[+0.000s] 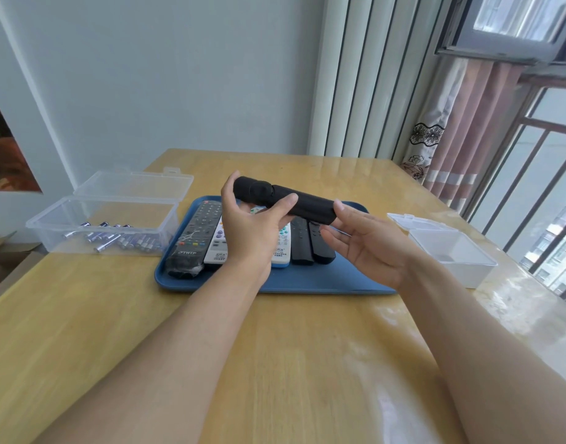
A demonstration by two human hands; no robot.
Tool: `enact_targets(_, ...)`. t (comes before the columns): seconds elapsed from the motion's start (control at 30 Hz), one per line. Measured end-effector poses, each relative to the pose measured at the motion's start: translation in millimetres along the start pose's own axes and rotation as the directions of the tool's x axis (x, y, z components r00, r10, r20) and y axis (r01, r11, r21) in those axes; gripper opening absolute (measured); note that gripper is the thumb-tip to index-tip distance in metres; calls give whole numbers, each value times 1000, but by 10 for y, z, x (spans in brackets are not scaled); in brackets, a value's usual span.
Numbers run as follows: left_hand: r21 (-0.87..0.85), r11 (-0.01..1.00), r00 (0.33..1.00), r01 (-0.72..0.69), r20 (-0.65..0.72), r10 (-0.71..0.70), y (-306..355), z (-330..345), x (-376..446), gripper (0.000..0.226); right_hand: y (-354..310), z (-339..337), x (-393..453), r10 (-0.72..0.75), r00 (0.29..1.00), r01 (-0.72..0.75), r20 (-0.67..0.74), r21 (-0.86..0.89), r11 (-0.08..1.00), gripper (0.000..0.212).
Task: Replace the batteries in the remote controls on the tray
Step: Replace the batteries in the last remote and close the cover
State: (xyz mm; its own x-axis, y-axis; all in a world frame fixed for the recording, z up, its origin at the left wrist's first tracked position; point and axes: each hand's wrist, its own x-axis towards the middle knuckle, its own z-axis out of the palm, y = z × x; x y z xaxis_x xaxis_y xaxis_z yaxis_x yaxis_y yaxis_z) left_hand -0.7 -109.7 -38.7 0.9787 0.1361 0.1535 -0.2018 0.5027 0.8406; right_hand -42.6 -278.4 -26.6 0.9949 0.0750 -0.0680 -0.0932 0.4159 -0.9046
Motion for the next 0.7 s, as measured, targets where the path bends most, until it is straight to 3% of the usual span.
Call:
enact_targets(0.2,-29,999,1000,16,22,-15,7,-2,13,89,-26,-15,-20,28,999,-31,41,76,997,28)
enact_targets(0.4,-27,999,999,23,30,-22,4,-17,24,85,-11,22,-41,25,1000,-25,15,53,998,18)
enact_targets(0.7,-33,999,999,24,35,-23,-13,-25,33,83,16,20,-29,34,999,-34,-1,24,999,22)
